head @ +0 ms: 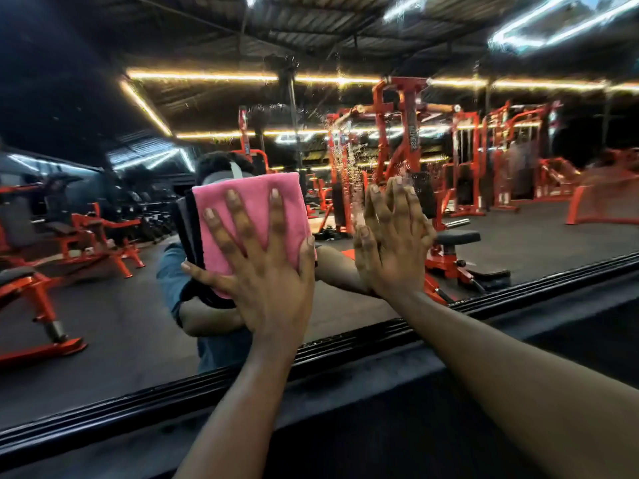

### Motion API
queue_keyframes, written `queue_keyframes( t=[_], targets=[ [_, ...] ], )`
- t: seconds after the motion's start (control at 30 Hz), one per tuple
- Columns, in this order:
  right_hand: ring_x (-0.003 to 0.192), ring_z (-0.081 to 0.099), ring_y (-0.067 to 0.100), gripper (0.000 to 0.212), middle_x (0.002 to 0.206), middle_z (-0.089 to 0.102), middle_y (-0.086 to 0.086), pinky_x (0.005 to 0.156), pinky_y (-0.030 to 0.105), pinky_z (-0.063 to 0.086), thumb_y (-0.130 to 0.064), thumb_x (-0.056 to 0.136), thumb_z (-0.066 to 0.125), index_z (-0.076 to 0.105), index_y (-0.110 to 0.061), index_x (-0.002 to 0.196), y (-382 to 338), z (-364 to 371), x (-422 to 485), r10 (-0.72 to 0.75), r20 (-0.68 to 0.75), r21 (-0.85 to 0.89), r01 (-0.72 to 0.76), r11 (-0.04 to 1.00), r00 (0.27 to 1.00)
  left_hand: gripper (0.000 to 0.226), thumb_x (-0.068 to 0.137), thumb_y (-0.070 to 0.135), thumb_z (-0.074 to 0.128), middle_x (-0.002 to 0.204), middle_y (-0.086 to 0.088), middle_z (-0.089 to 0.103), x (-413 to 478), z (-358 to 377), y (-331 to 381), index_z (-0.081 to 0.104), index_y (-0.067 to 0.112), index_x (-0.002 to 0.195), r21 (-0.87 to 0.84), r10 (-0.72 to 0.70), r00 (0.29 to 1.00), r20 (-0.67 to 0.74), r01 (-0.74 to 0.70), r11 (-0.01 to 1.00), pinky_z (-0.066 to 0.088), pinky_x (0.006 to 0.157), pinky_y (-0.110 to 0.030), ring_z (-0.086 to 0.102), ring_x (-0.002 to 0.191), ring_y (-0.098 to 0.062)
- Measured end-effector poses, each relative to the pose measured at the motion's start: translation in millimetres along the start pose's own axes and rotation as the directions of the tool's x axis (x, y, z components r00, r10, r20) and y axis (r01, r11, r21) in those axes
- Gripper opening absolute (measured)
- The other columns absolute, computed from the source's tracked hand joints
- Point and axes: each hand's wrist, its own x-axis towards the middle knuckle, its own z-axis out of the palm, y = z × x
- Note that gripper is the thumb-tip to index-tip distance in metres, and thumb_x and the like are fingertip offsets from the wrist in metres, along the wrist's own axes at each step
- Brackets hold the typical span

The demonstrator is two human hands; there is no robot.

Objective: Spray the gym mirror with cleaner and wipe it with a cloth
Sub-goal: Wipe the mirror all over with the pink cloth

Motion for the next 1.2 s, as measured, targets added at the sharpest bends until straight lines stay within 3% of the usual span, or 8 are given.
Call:
queue_keyframes(
  t=[0.27, 0.4, 0.5, 0.77, 0.87, 1.0, 1.1, 1.2],
  targets=[
    [0.159, 0.013, 0.024, 0.062, 0.173, 0.017, 0.004, 0.125, 0.05, 0.016, -0.045, 0.103, 0.034, 0.029, -0.03, 0.163, 0, 1, -1, -0.015, -0.009, 0.06, 0.015, 0.998, 1.0, 0.079, 0.102, 0.069, 0.033, 0.174, -0.011, -0.01, -1, 3, 0, -0.005, 0.04, 0.165, -0.045, -0.003, 1.0, -0.007, 0.003, 0.999, 0.005, 0.107, -0.088, -0.01, 0.158, -0.041],
    [0.16, 0.009, 0.021, 0.061, 0.174, 0.013, 0.001, 0.124, 0.05, 0.016, -0.05, 0.105, 0.028, 0.018, -0.038, 0.164, 2, 1, -1, -0.018, 0.014, 0.052, 0.017, 0.999, 1.0, 0.079, 0.102, 0.068, 0.035, 0.174, -0.012, -0.009, -3, 5, 1, -0.004, 0.04, 0.165, -0.051, -0.004, 1.0, -0.008, 0.004, 0.999, 0.007, 0.106, -0.089, -0.009, 0.158, -0.043],
    [0.16, 0.01, 0.022, 0.059, 0.174, 0.011, 0.0, 0.122, 0.058, 0.02, -0.056, 0.106, 0.019, 0.009, -0.044, 0.163, 3, 3, 0, -0.003, 0.035, 0.033, 0.001, 0.999, 0.999, 0.079, 0.102, 0.069, 0.034, 0.174, -0.012, -0.01, -2, 7, 0, -0.004, 0.04, 0.165, -0.045, -0.009, 1.0, -0.016, 0.008, 0.999, 0.007, 0.106, -0.089, -0.009, 0.158, -0.042],
    [0.157, 0.019, 0.024, 0.06, 0.173, 0.018, 0.001, 0.118, 0.055, 0.024, -0.054, 0.104, 0.031, 0.022, -0.042, 0.162, 5, -2, 1, -0.041, 0.026, 0.043, 0.04, 0.998, 0.999, 0.078, 0.102, 0.071, 0.029, 0.174, -0.013, -0.011, -6, 11, 3, -0.006, 0.039, 0.165, 0.033, -0.036, 0.999, -0.018, 0.036, 0.999, 0.007, 0.108, -0.088, -0.009, 0.158, -0.043],
    [0.152, 0.025, 0.026, 0.059, 0.171, 0.023, 0.001, 0.114, 0.053, 0.024, -0.052, 0.103, 0.035, 0.029, -0.04, 0.161, 28, -8, 11, -0.127, 0.049, 0.036, 0.126, 0.991, 0.991, 0.08, 0.101, 0.071, 0.031, 0.174, -0.013, -0.01, -8, 12, 7, -0.005, 0.039, 0.165, 0.072, -0.051, 0.998, -0.04, 0.054, 0.996, 0.007, 0.107, -0.088, -0.008, 0.159, -0.043],
    [0.148, 0.035, 0.035, 0.06, 0.167, 0.032, 0.009, 0.112, 0.055, 0.028, -0.042, 0.101, 0.043, 0.032, -0.033, 0.16, 70, -18, 34, -0.168, -0.082, 0.067, 0.174, 0.983, 0.982, 0.079, 0.101, 0.071, 0.03, 0.174, -0.012, -0.009, -9, 13, 11, -0.001, 0.038, 0.166, 0.138, -0.071, 0.996, -0.048, 0.077, 0.987, 0.008, 0.108, -0.087, -0.007, 0.159, -0.041],
    [0.151, 0.029, 0.03, 0.059, 0.167, 0.03, 0.005, 0.112, 0.056, 0.025, -0.041, 0.099, 0.049, 0.038, -0.032, 0.156, 107, -23, 46, -0.148, -0.071, 0.083, 0.154, 0.985, 0.986, 0.078, 0.1, 0.071, 0.027, 0.174, -0.011, -0.01, -11, 13, 12, 0.0, 0.038, 0.166, 0.161, -0.073, 0.996, -0.054, 0.081, 0.984, 0.007, 0.108, -0.088, -0.009, 0.16, -0.039],
    [0.156, 0.022, 0.027, 0.057, 0.171, 0.02, 0.001, 0.114, 0.054, 0.021, -0.046, 0.104, 0.039, 0.032, -0.036, 0.16, 146, -26, 52, -0.186, 0.013, 0.096, 0.184, 0.978, 0.982, 0.077, 0.098, 0.075, 0.013, 0.174, -0.008, -0.014, -12, 8, 19, -0.001, 0.039, 0.166, 0.155, -0.091, 0.996, -0.011, 0.091, 0.984, 0.007, 0.106, -0.089, -0.012, 0.16, -0.037]
  ],
)
